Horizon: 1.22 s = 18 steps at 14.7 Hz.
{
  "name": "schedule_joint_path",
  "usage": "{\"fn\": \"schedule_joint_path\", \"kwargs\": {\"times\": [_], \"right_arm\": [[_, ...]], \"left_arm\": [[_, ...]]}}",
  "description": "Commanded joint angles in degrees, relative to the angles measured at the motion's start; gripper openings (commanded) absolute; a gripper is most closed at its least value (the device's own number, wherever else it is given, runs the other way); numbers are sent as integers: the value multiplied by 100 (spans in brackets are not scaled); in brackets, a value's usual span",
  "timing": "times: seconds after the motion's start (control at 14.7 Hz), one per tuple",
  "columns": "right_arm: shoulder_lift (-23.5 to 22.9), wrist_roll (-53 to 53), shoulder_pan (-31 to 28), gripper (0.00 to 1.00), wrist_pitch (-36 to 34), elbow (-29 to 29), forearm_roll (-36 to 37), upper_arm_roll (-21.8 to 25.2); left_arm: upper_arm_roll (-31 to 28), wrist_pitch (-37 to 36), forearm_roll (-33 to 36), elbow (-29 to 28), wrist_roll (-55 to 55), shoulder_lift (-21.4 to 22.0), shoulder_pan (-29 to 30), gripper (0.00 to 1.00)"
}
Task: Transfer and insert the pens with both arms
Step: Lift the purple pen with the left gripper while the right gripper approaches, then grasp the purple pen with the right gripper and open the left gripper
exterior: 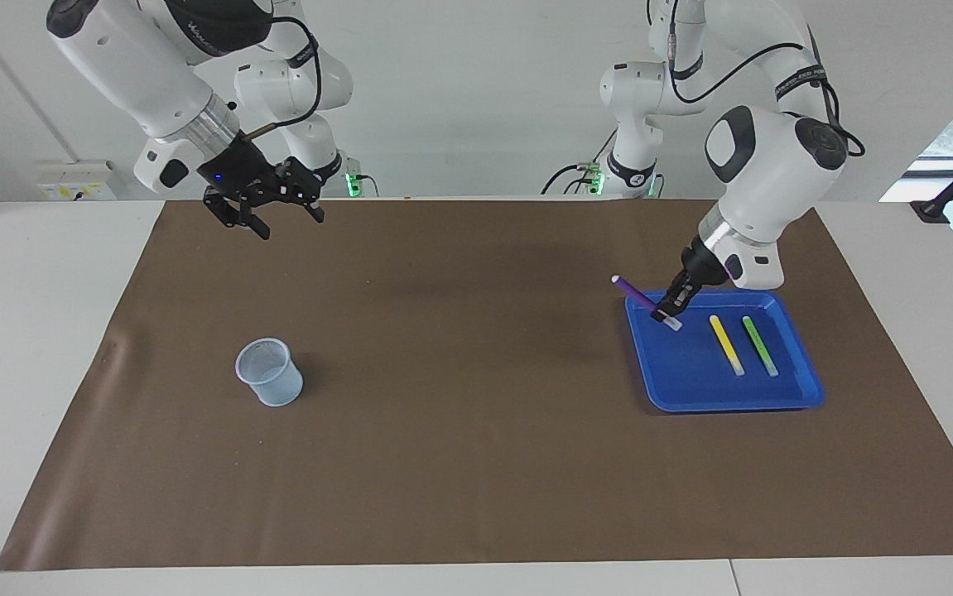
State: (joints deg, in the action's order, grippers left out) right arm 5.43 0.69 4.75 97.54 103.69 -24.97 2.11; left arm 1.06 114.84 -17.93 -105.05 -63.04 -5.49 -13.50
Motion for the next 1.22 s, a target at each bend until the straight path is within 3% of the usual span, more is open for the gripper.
{"fn": "schedule_joint_path", "kwargs": {"times": [0.0,0.41,0.54,0.75,1.15], "right_arm": [[406,116,-80,100,231,591,-769,9],[441,133,7,100,212,635,-1791,-26],[511,-94,227,100,545,888,-2019,-44],[459,-174,517,100,1194,1311,-3045,-44],[274,-1466,1423,100,2532,1365,-3690,-44]], "left_arm": [[-54,-58,-341,266,-1224,-101,-406,0],[-53,433,-702,512,-2815,-84,-1215,0],[-45,609,-703,608,-3343,-75,-1408,0],[-45,794,-703,627,-3950,-49,-1699,0],[-45,970,-694,592,-4365,-22,-2174,0]]}}
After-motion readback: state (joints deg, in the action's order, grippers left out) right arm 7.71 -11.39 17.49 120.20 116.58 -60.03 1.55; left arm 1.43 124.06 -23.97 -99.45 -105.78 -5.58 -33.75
